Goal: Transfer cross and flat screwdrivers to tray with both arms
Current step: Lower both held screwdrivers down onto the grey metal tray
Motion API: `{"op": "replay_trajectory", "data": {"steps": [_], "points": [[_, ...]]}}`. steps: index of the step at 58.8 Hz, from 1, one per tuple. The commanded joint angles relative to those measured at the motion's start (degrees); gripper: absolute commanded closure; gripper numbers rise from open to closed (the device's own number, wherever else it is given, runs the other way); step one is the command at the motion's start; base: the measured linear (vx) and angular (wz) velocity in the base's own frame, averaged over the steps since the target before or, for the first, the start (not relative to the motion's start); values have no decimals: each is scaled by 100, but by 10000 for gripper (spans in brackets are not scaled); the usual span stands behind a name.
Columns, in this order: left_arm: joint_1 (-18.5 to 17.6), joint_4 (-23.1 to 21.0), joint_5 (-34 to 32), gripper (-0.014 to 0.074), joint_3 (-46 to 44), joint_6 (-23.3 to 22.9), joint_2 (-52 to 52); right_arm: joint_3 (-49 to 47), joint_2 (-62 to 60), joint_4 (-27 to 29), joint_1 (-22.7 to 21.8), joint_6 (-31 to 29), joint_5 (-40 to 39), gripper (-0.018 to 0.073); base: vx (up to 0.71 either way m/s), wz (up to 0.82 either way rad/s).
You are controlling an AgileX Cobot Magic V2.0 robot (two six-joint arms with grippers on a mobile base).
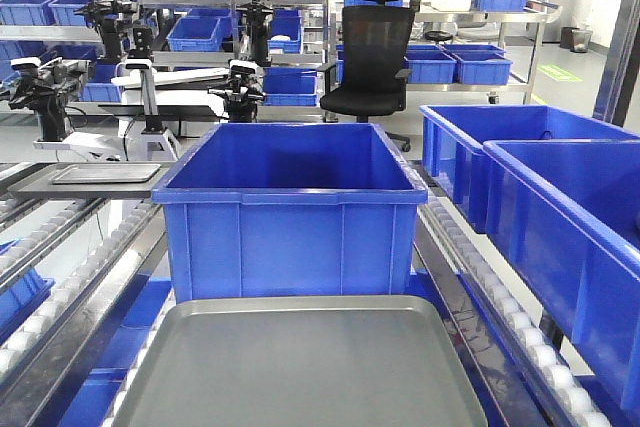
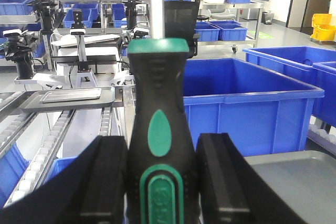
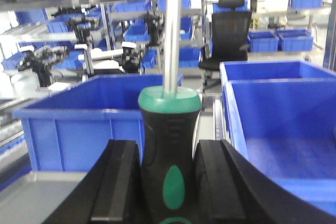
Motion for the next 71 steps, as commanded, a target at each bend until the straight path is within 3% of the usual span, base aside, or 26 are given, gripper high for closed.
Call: {"op": "replay_trajectory", "data": {"steps": [1, 15, 32, 43, 52, 60, 65, 71], "points": [[-24, -50, -541, 596, -166, -49, 74, -158, 36, 0, -26, -46, -664, 567, 0, 0], [-24, -50, -883, 596, -166, -49, 74, -158, 36, 0, -26, -46, -670, 567, 0, 0], [-24, -50, -852, 596, -166, -49, 74, -158, 36, -129, -26, -56, -712, 567, 0, 0], [-24, -155, -554, 596, -166, -68, 88, -158, 110, 316, -26, 8, -634, 567, 0, 0], [-24, -259, -283, 596, -166, -68, 433, -158, 526, 658, -26, -3, -124, 567, 0, 0], [-24, -1079, -359, 596, -166, 279, 1140, -158, 1270, 1417, -26, -483, 82, 567, 0, 0], [-24, -2081, -447, 595, -166, 1038, 1774, -158, 1898, 2219, -20, -1244, 66, 567, 0, 0], [-48, -3448, -584, 595, -166, 1981, 2719, -158, 2692, 3562, -20, -2246, 32, 567, 0, 0]]}}
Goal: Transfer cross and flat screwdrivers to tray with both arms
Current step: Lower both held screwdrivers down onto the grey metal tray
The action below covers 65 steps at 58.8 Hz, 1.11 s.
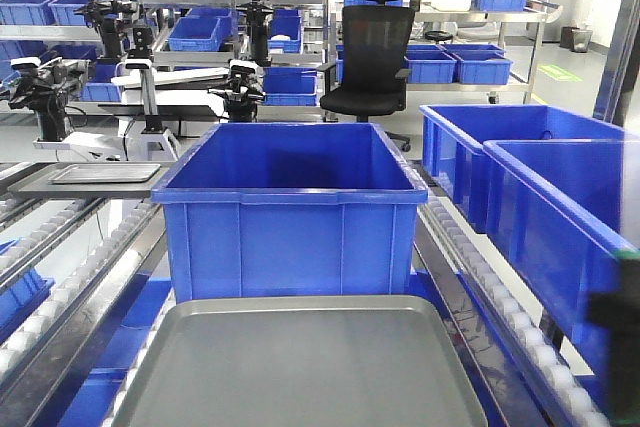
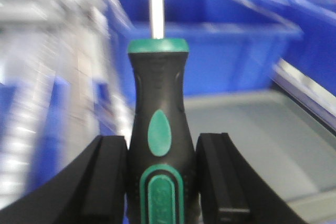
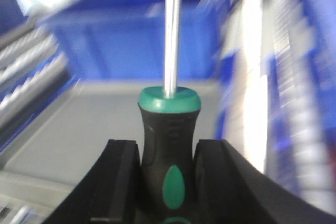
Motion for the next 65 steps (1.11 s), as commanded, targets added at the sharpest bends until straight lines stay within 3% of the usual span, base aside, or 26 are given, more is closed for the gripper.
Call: {"op": "replay_trajectory", "data": {"steps": [1, 4, 10, 13, 20, 39, 65], "points": [[-63, -1355, -646, 594, -166, 936, 761, -158, 659, 1289, -20, -1008, -525, 567, 0, 0], [-160, -1999, -736, 594, -180, 1367, 1265, -158, 1081, 1912, -20, -1512, -598, 567, 0, 0], [-428, -2886, -767, 594, -312, 2053, 2255, -172, 1876, 3085, -20, -2368, -675, 567, 0, 0], [-580, -3086, -737, 594, -487, 2268, 2709, -237, 2251, 3526, -20, -2734, -682, 567, 0, 0], [-858, -3190, -580, 594, -1028, 2253, 3496, -538, 2973, 4451, -9, -3377, -578, 567, 0, 0], [-1030, -3189, -340, 594, -1437, 1373, 4138, -1565, 4396, 4664, -9, -3284, 486, 567, 0, 0], [-1050, -3189, 73, 591, -1437, 1256, 4162, -1606, 4712, 4579, 94, -3359, 651, 563, 0, 0]]}}
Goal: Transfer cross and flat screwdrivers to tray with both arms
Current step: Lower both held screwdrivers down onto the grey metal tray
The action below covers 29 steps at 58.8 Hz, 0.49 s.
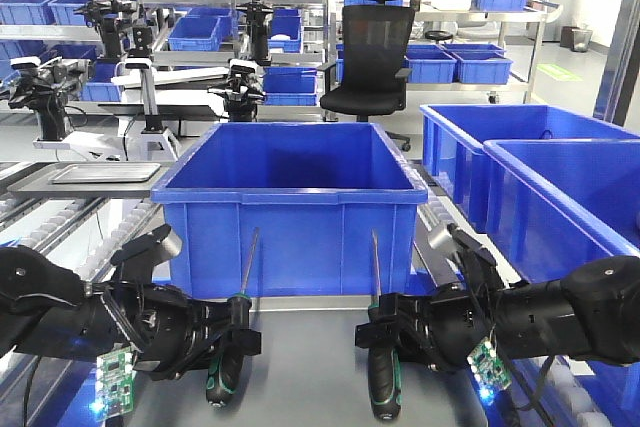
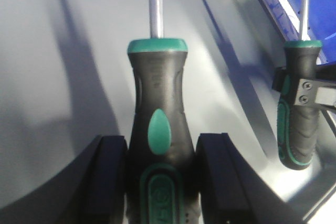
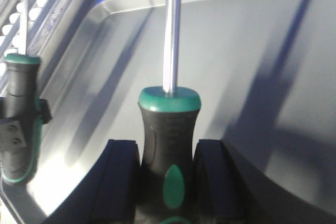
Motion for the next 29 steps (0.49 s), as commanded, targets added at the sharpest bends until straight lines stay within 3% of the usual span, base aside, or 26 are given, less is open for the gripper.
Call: {"op": "replay_trajectory", "data": {"steps": [1, 7, 18, 29], "points": [[-38, -285, 47, 590, -200, -53, -233, -208, -261, 264, 3, -86, 173, 562, 0, 0], [-51, -285, 278, 587, -198, -58, -233, -208, -261, 264, 3, -86, 265, 559, 0, 0], [-80, -227, 119, 580, -198, -58, -233, -208, -261, 264, 3, -86, 350, 551, 0, 0], [-80, -227, -24, 533, -198, -39, -233, -208, -261, 264, 3, -86, 345, 477, 0, 0]]}}
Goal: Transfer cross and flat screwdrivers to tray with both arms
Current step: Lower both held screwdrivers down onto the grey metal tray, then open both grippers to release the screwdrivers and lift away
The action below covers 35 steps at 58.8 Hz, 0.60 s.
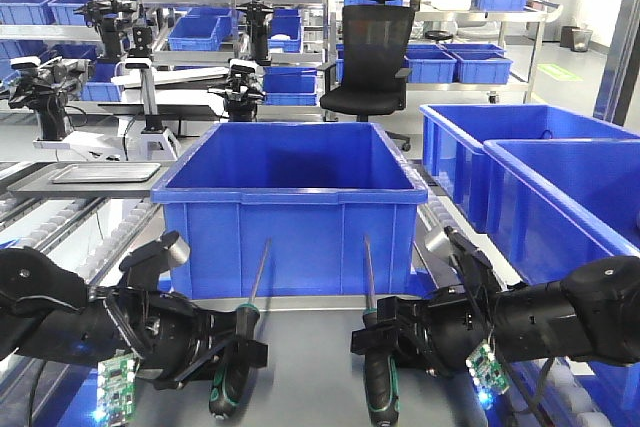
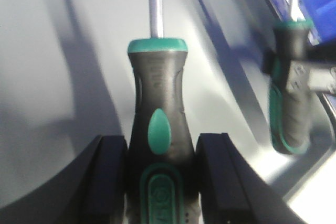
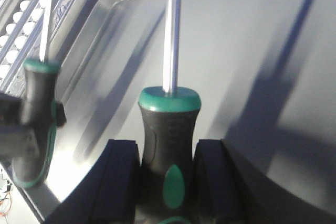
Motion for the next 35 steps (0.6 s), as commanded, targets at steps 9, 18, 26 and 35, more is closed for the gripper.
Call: {"op": "replay_trajectory", "data": {"steps": [9, 18, 26, 35], "points": [[-25, -272, -201, 427, -198, -39, -233, -208, -261, 273, 3, -84, 91, 331, 0, 0], [-25, -134, -207, 262, -198, 10, -233, -208, -261, 273, 3, -84, 104, 167, 0, 0], [-25, 137, -175, 119, -198, 5, -233, -208, -261, 273, 3, -98, 117, 83, 0, 0], [-25, 330, -165, 17, -198, 5, -233, -208, -261, 268, 3, -111, 117, 71, 0, 0]]}}
